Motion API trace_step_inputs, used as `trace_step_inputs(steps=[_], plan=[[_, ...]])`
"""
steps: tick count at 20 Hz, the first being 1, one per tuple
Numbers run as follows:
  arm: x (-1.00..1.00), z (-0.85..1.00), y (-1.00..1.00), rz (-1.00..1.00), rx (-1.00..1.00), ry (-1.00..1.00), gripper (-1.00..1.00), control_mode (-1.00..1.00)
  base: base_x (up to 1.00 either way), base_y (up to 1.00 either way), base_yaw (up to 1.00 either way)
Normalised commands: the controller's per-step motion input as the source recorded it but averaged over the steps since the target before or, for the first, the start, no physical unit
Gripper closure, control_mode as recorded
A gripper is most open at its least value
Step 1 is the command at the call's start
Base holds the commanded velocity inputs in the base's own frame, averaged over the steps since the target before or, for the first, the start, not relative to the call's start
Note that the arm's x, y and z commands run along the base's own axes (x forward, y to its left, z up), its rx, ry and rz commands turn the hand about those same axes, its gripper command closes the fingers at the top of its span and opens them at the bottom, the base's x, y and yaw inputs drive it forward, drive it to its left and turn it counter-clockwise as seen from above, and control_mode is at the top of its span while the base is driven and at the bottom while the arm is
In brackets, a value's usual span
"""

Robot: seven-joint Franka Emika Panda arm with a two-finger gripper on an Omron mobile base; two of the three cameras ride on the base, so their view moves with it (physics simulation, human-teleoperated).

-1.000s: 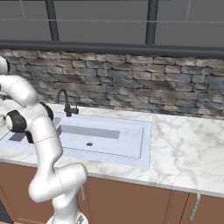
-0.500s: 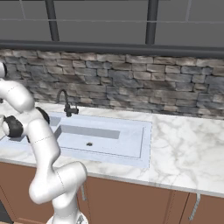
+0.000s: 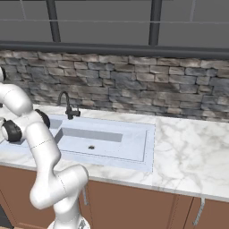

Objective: Place the jar in the left basin and the mug in the right basin of the sink.

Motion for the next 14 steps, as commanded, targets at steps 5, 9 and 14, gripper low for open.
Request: trace_step_inputs(steps=[5, 9, 14], plan=[[0.0, -0.09, 0.03, -0.02, 0.0, 0.0, -1.0, -1.0, 0.0, 0.0, 0.0], [0.0, -0.12, 0.06, -0.01, 0.0, 0.0, -1.0, -1.0, 0.0, 0.0, 0.0], [0.0, -0.15, 0.08, -0.01, 0.0, 0.0, -1.0, -1.0, 0.0, 0.0, 0.0]])
